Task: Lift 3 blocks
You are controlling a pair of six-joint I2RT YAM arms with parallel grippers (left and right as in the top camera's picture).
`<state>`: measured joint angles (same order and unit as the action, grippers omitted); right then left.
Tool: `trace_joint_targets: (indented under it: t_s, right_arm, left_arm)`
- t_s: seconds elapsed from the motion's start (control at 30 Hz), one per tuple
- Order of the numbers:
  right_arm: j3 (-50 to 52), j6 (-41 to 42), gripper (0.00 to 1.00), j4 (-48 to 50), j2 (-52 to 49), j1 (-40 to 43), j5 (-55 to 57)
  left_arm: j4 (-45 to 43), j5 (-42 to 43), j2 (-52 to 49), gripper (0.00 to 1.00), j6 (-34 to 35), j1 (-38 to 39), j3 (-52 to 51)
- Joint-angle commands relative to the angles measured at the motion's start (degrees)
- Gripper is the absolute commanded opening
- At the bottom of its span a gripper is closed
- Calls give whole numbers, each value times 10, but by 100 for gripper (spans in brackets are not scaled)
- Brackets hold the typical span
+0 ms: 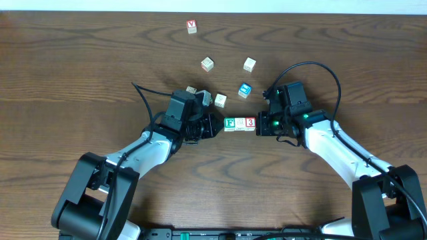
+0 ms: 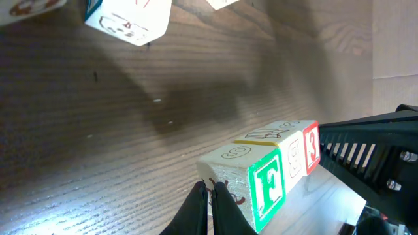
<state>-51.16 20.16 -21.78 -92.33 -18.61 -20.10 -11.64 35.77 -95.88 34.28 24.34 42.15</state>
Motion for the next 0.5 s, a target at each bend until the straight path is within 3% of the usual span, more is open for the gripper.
trace_joint_targets:
  t_s: [0.0, 0.47]
  right_arm:
    - [-30, 6, 1, 12, 6, -33, -152]
    - [-36, 8, 1, 12, 6, -33, -154]
  left_arm:
    - [-13, 71, 9, 7, -7, 19, 38]
    - [-13, 71, 9, 7, -5, 19, 49]
